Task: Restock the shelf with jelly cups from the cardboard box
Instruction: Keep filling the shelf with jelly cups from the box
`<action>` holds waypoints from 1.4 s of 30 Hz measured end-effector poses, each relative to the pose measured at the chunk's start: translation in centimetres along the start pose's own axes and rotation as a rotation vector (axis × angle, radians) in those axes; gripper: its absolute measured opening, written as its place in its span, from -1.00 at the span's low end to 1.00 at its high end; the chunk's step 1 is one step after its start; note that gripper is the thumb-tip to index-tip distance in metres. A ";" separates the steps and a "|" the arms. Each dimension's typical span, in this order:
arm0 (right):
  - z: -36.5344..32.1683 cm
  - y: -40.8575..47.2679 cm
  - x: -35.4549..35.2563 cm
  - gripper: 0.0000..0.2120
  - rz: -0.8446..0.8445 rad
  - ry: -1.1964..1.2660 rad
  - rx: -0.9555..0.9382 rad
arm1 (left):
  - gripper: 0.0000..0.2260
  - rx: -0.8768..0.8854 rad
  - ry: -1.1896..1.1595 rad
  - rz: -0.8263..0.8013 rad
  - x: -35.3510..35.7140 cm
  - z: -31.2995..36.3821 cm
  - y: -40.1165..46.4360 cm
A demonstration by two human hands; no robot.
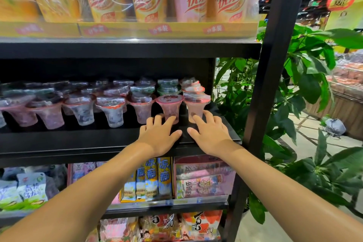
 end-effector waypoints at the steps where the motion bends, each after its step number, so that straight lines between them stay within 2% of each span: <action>1: 0.0 0.1 0.0 -0.53 -0.001 0.004 0.000 | -0.46 -0.002 0.003 -0.004 0.0 0.0 0.1; 14: -0.7 0.3 -0.4 -0.42 -0.043 0.015 -0.004 | -0.45 -0.028 -0.035 0.004 -0.1 -0.7 -0.1; 23: -4.2 -1.5 -0.1 -0.40 -0.081 0.007 -0.209 | -0.42 -0.051 -0.023 0.078 -0.8 -5.5 -5.5; 27: -8.6 -2.6 1.3 -0.40 -0.145 -0.012 -0.357 | -0.42 -0.173 -0.003 0.145 -0.7 -9.9 -10.1; 31: -14.4 -3.7 3.5 -0.39 -0.143 -0.045 -0.532 | -0.41 -0.333 -0.027 0.153 0.1 -14.2 -14.9; 42: -31.3 -10.3 10.4 -0.37 -0.207 -0.052 -0.869 | -0.40 -0.600 -0.125 0.166 2.9 -24.8 -31.6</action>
Point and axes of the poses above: each hand's wrist, its own y-axis towards the middle knuckle, its own x-axis out of the palm, z = x × y, the point moved 2 cm from there along y, towards the middle knuckle, and after that the axes turned 7 degrees about -z, right-handed, at the moved point
